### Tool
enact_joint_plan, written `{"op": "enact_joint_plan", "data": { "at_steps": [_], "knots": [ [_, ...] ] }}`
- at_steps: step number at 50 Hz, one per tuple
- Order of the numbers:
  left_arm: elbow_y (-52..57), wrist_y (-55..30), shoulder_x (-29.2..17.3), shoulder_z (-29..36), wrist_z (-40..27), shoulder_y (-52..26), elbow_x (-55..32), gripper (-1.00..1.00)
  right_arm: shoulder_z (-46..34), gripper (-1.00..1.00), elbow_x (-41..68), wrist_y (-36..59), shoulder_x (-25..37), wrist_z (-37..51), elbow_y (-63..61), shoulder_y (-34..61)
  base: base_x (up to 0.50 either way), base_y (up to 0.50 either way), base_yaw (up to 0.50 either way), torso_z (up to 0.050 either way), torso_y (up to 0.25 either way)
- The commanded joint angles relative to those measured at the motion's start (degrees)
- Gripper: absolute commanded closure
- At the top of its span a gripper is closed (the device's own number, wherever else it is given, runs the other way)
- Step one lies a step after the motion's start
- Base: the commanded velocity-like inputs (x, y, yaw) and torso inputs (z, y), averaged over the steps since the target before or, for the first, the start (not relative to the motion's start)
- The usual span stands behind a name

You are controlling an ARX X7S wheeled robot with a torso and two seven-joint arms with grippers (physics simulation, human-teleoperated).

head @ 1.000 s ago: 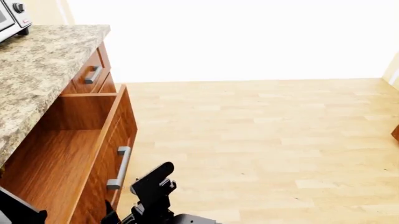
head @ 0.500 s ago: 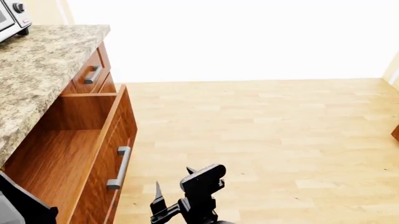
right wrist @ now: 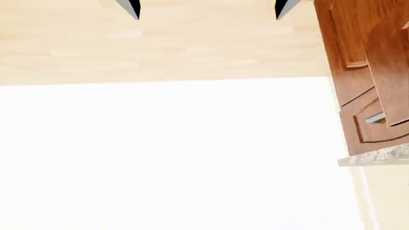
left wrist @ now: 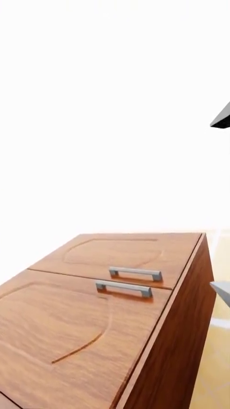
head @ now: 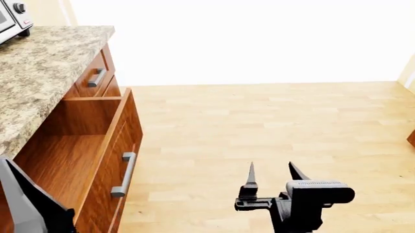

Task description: Place the bar in the bowl and close the drawer.

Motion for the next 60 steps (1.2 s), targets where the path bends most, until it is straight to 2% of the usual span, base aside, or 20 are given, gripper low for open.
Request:
{"op": "enact_joint_plan", "data": {
  "at_steps": [1,6,12,19,22,28,37,52,60],
  "knots": [
    [-0.4,-0.7,-0.1,1.4,0.5,-1.4,0.3,-1.0,4.0,-1.0,-2.2,-4.7,11.2,10.2,-6.8,-2.8,0.0,0.0,0.0,0.0,0.0],
    [0.9,-3.1,-0.5,2.3,1.6,-2.4,-0.5,-1.0,4.6,-1.0,-2.2,-6.1,11.9,10.7,-6.4,-3.6,0.0,0.0,0.0,0.0,0.0],
    [3.9,-10.8,-2.4,4.9,5.2,-6.3,-5.3,-1.0,5.1,-1.0,-2.9,-7.4,13.0,11.8,-6.9,-4.5,0.0,0.0,0.0,0.0,0.0],
    [9.1,-32.5,-4.8,15.4,14.1,-19.3,-13.7,-1.0,5.7,-1.0,-3.9,-8.4,14.8,13.6,-7.9,-5.7,0.0,0.0,0.0,0.0,0.0],
    [10.8,-40.5,-4.2,19.4,16.7,-24.7,-17.0,-1.0,5.8,-1.0,-4.1,-8.7,14.8,13.8,-7.9,-6.1,0.0,0.0,0.0,0.0,0.0],
    [11.8,-53.8,-1.8,24.4,17.8,-33.1,-22.6,-1.0,6.1,-1.0,-4.5,-8.6,15.7,14.6,-9.1,-6.3,0.0,0.0,0.0,0.0,0.0],
    [7.1,-58.3,1.2,28.3,20.5,-38.0,-27.2,-1.0,6.6,-1.0,-5.4,-8.5,17.9,16.4,-11.3,-7.0,0.0,0.0,0.0,0.0,0.0],
    [-4.0,-58.0,5.5,31.8,24.6,-39.5,-32.1,-1.0,6.7,-1.0,-5.4,-9.4,16.9,16.2,-10.0,-8.4,0.0,0.0,0.0,0.0,0.0],
    [-7.4,-61.0,7.4,31.7,24.6,-39.1,-36.0,-1.0,7.0,-1.0,-4.5,-10.5,16.4,15.3,-9.0,-8.9,0.0,0.0,0.0,0.0,0.0]
  ]
}}
